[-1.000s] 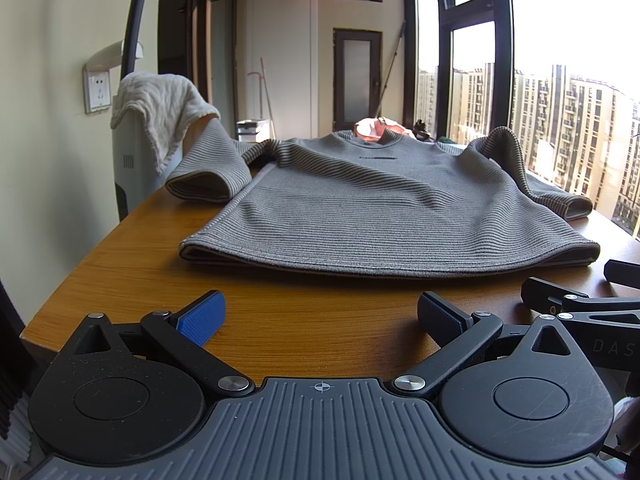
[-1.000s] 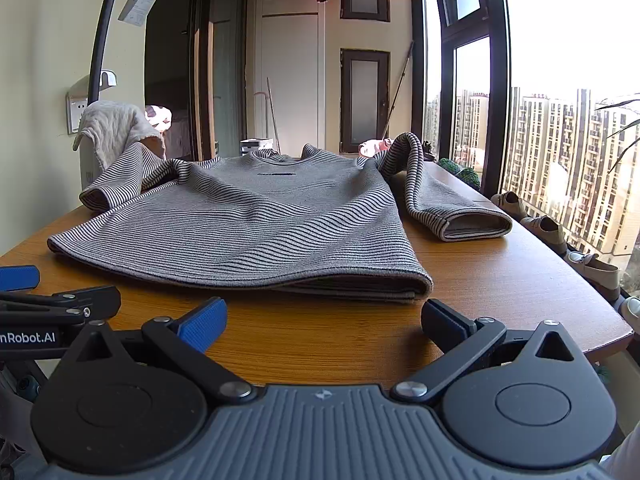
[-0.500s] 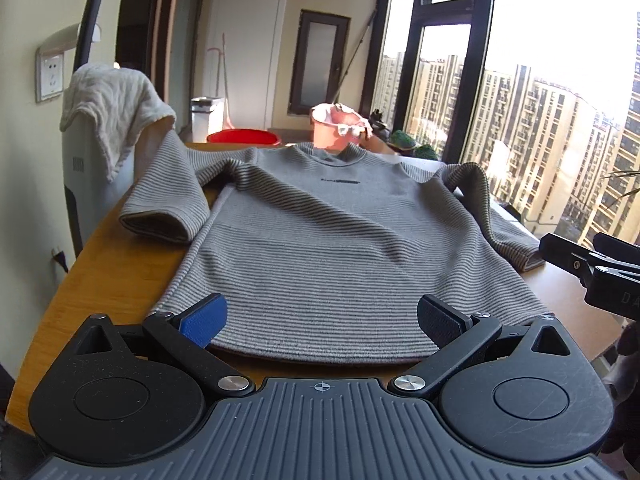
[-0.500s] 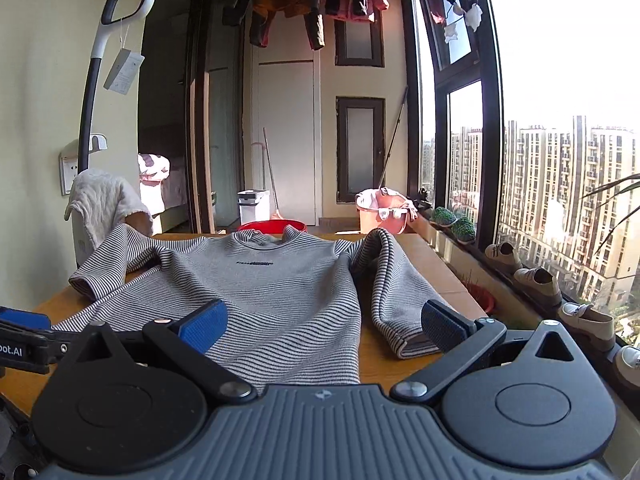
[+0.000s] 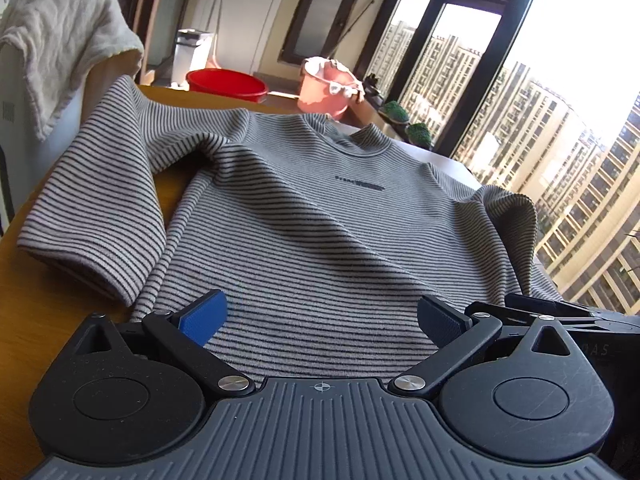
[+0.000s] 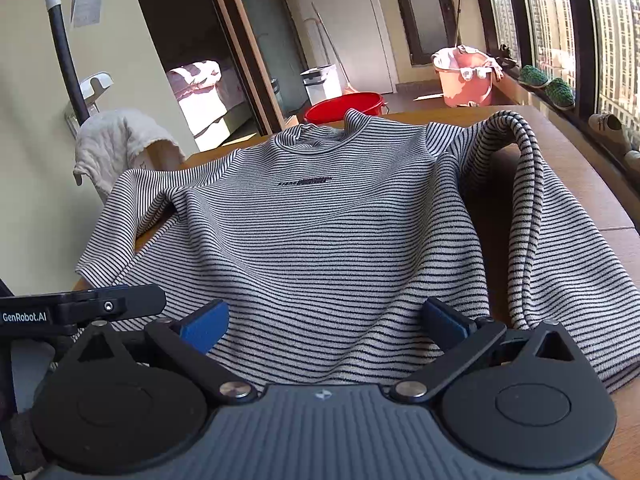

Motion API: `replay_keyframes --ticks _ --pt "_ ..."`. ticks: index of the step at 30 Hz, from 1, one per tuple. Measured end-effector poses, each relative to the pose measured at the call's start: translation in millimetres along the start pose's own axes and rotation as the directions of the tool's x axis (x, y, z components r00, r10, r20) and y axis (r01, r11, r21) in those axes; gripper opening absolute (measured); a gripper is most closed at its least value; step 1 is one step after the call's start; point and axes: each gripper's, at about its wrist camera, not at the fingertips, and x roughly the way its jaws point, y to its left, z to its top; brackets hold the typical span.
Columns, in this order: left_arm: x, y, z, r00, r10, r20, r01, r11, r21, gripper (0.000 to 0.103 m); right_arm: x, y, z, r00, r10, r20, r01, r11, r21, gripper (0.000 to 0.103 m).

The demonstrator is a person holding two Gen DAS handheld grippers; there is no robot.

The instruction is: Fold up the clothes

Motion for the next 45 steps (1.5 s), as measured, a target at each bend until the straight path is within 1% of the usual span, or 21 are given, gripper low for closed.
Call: replay_keyframes --ticks 3,10,14,16,19,21,22,24,25,26,28,31,33,34,37,38,39,41,42,44,45 --pt "-12 -3 -10 1.0 0.003 -0.012 -0.003 1.0 0.0 0.103 -8 9 -15 0.999 -0.029 -0.021 0.026 0.993 -0.116 0.103" --pt "-52 -15 -48 1.0 -0.009 -0.019 0.009 1.0 0.026 0.103 -51 4 -43 0.999 -0.001 -0.052 -0.007 0.989 -0.148 0.103" --pt "-67 -19 -56 0.996 -0.068 -0.054 0.067 0.998 -0.019 0.103 -75 0 -57 0.998 -0.028 -0.058 0.019 0.989 -0.149 0.1" --pt "-70 -19 -50 0.993 -0.096 -0.064 0.093 0.995 -0.049 0.103 -91 -6 -56 0.997 -0.076 -0.035 0.072 0.993 -0.093 0.095" --pt "-75 -22 -30 0.994 -0.106 0.008 0.106 0.993 -0.042 0.103 -125 -31 -49 0.979 -0.191 0.064 0.184 0.977 0.104 0.095" --pt "-70 -29 -19 0.992 -0.119 0.033 0.121 0.991 -0.052 0.103 -149 -47 -44 0.954 -0.275 0.116 0.242 0.94 0.238 0.087" --pt "-65 -32 -15 0.991 -0.13 0.031 0.132 0.989 -0.068 0.103 -156 -58 -42 0.939 -0.318 0.129 0.267 0.913 0.307 0.078" --pt "-53 -41 -14 0.985 -0.172 -0.014 0.17 0.981 -0.094 0.103 -155 -87 -45 0.915 -0.393 0.092 0.316 0.839 0.444 0.066" --pt "-46 -46 -17 0.981 -0.19 -0.044 0.185 0.978 -0.094 0.103 -152 -95 -49 0.909 -0.409 0.072 0.325 0.809 0.49 0.055" --pt "-41 -52 -20 0.978 -0.196 -0.071 0.19 0.978 -0.086 0.103 -148 -100 -50 0.908 -0.416 0.056 0.331 0.792 0.513 0.049" --pt "-34 -63 -26 0.977 -0.188 -0.101 0.184 0.982 -0.051 0.103 -138 -105 -40 0.909 -0.412 0.054 0.334 0.801 0.497 0.049" --pt "-32 -68 -30 0.981 -0.162 -0.106 0.162 0.987 -0.015 0.103 -123 -111 -25 0.912 -0.408 0.05 0.338 0.813 0.474 0.048" --pt "-36 -65 -33 0.981 -0.168 -0.099 0.166 0.986 -0.03 0.103 -113 -116 -15 0.913 -0.405 0.048 0.34 0.821 0.458 0.026" --pt "-37 -63 -34 0.981 -0.171 -0.095 0.168 0.985 -0.037 0.103 -108 -118 -10 0.914 -0.403 0.046 0.341 0.825 0.45 0.006" --pt "-43 -61 -36 0.982 -0.17 -0.084 0.166 0.985 -0.045 0.103 -96 -124 8 0.91 -0.411 0.054 0.354 0.838 0.416 0.004" --pt "-49 -62 -39 0.982 -0.171 -0.08 0.168 0.985 -0.046 0.103 -103 -122 23 0.885 -0.455 0.095 0.392 0.84 0.375 0.004" --pt "-51 -63 -39 0.981 -0.176 -0.077 0.172 0.984 -0.048 0.103 -111 -118 37 0.852 -0.504 0.139 0.437 0.833 0.339 0.003" --pt "-52 -64 -38 0.979 -0.187 -0.075 0.183 0.982 -0.051 0.103 -126 -115 78 0.768 -0.594 0.239 0.537 0.801 0.265 0.003" --pt "-52 -65 -37 0.978 -0.192 -0.076 0.189 0.981 -0.051 0.103 -132 -111 96 0.733 -0.619 0.281 0.576 0.785 0.228 0.003" --pt "-51 -66 -37 0.977 -0.2 -0.078 0.197 0.979 -0.049 0.103 -143 -101 127 0.706 -0.619 0.344 0.597 0.781 0.182 0.003" --pt "-50 -67 -37 0.976 -0.203 -0.08 0.2 0.979 -0.049 0.103 -148 -94 138 0.703 -0.609 0.368 0.594 0.787 0.167 0.003"
